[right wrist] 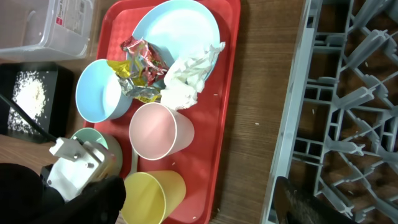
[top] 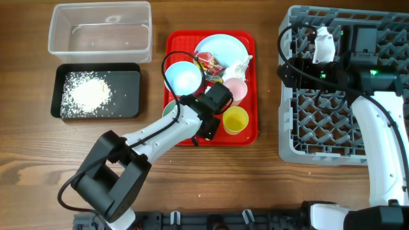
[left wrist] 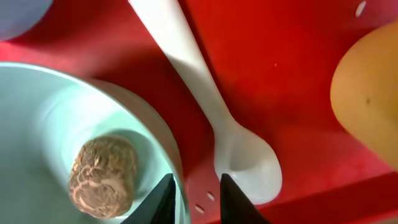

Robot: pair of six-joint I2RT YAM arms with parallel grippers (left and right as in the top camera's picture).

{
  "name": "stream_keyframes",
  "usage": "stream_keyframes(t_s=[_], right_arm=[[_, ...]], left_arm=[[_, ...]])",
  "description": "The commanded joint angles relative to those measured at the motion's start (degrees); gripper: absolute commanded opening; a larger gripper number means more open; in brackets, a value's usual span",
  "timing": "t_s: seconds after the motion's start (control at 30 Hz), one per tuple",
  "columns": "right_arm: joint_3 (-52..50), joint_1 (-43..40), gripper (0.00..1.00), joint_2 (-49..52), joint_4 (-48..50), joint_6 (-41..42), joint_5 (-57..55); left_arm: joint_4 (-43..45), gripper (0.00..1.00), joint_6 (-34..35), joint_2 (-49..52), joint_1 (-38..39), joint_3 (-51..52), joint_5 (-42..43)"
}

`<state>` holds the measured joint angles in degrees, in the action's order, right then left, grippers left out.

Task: Sort waste into correct bins and load items into the dishwasher rack
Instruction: 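Grasp the green bowl with the cookie using the left gripper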

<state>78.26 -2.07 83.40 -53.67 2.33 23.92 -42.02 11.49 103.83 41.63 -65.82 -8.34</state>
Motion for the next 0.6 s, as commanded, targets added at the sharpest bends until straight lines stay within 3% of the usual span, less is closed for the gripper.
stream_keyframes(t_s=[0.0, 0.1, 0.23, 0.37, 0.57], right_arm=[[0.9, 0.2, 0.79, 0.6, -0.2, -0.7, -0.2], [0.9, 0.2, 0.79, 0.6, -0.2, -0.7, -0.2], [0.9, 0.2, 0.79, 0.6, -0.2, -0.7, -0.2], [0.9, 0.2, 0.79, 0.6, -0.5, -0.7, -0.2], [0.9, 0.2, 0.79, 0.6, -0.4, -0.8, -0.2]], left_arm=[[0.9, 0.13, 1.2, 0.5, 0.0, 0.5, -1.8], [1.0, 0.04, 1.2, 0.5, 0.0, 0.5, -1.8], [1.0, 0.04, 2.0, 0.4, 0.0, 0.5, -1.8], [1.2, 0.04, 7.0, -1.2, -0.2, 0.5, -2.7], [0.8, 0.04, 12.9, -13.4, -4.5, 0.5, -2.4]])
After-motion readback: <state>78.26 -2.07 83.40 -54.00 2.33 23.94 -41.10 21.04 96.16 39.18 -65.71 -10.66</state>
